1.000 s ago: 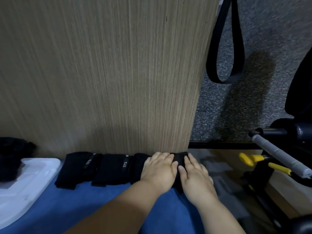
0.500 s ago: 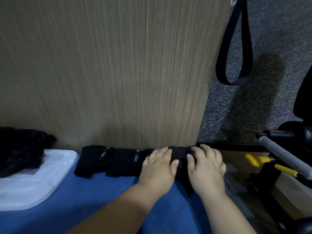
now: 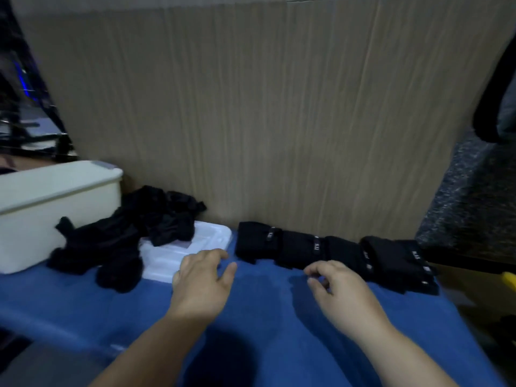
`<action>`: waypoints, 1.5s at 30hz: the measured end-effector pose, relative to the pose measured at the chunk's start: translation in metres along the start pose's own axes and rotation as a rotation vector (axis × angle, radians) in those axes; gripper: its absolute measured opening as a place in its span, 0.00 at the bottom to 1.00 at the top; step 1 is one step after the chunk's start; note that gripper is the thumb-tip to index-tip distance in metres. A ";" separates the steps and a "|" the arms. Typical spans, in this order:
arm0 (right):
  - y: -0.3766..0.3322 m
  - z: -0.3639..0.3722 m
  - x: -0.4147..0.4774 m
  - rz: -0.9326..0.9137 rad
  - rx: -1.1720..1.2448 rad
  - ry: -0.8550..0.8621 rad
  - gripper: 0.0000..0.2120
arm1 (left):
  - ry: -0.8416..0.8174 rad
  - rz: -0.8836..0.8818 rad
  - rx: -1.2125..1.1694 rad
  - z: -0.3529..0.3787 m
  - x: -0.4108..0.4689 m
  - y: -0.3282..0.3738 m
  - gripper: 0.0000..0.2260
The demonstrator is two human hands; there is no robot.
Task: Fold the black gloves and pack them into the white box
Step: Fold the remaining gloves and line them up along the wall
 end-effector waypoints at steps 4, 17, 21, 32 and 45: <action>-0.035 0.037 0.013 -0.015 0.072 -0.098 0.08 | 0.146 -0.126 -0.031 -0.044 -0.016 -0.059 0.13; -0.195 0.141 0.082 -0.236 0.174 -0.251 0.16 | 0.182 -0.301 -0.299 -0.086 -0.019 -0.187 0.17; -0.222 0.164 0.100 -0.215 0.197 -0.325 0.22 | 0.077 -0.253 -0.358 -0.078 -0.012 -0.187 0.20; -0.203 0.153 0.103 -0.159 0.420 -0.259 0.16 | -0.075 -0.078 -0.748 -0.059 -0.003 -0.151 0.19; -0.067 0.077 0.023 -0.064 0.741 -0.070 0.19 | -0.631 0.160 -1.165 0.023 -0.027 -0.023 0.12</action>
Point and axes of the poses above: each hand's wrist, its own x-axis towards the middle knuckle, its own z-axis out of the palm, y = z × x, the point moved 8 cm from there along x, towards the middle knuckle, and after that the axes turned 15 degrees about -y, right-handed, at the moved point
